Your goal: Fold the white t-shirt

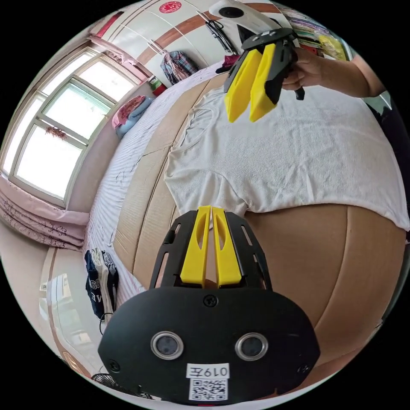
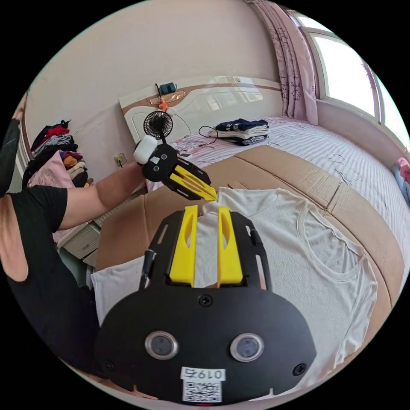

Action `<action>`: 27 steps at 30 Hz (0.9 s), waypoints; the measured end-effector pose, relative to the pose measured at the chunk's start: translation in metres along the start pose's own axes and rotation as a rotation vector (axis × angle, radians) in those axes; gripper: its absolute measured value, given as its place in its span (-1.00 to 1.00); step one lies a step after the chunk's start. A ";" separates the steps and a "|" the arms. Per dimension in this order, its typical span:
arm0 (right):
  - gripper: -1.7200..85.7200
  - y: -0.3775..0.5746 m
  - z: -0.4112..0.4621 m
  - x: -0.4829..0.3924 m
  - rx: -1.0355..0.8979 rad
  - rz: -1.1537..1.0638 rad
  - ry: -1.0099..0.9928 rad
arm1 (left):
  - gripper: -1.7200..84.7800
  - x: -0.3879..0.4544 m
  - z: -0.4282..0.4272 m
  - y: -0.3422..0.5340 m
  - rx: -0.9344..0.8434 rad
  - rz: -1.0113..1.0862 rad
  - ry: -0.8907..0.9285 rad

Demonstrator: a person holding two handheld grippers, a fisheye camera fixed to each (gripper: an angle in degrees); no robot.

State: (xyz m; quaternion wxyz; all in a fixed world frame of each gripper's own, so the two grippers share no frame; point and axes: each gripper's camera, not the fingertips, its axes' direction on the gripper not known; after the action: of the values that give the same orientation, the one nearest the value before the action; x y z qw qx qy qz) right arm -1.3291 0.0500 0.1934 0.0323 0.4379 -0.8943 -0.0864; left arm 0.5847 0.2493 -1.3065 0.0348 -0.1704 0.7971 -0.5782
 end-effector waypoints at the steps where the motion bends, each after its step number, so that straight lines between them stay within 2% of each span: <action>1: -0.77 -0.002 0.006 -0.002 -0.017 -0.007 0.028 | -0.95 0.004 0.006 -0.004 -0.019 0.023 0.008; 4: -0.75 -0.010 0.037 -0.012 -0.099 -0.053 0.108 | -0.95 0.014 0.019 -0.011 -0.062 0.070 0.037; 9: -0.74 -0.004 0.087 -0.008 -0.224 -0.081 0.066 | -0.95 0.020 0.023 -0.017 -0.038 0.069 0.085; 13: -0.86 0.011 0.100 0.001 -0.277 -0.070 0.033 | -0.95 0.025 0.028 -0.020 -0.025 0.071 0.099; 18: -0.95 0.041 0.085 -0.003 -0.227 -0.091 0.081 | -0.95 0.035 0.037 -0.026 -0.047 0.102 0.110; 27: -0.98 0.085 0.069 -0.001 -0.130 -0.071 0.114 | -0.95 0.049 0.044 -0.029 -0.038 0.115 0.159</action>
State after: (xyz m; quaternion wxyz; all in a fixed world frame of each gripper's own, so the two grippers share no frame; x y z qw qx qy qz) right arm -1.4040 0.1106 0.1410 0.1084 0.4705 -0.8674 -0.1204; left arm 0.5569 0.1860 -1.2868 0.0015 -0.0785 0.8166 -0.5719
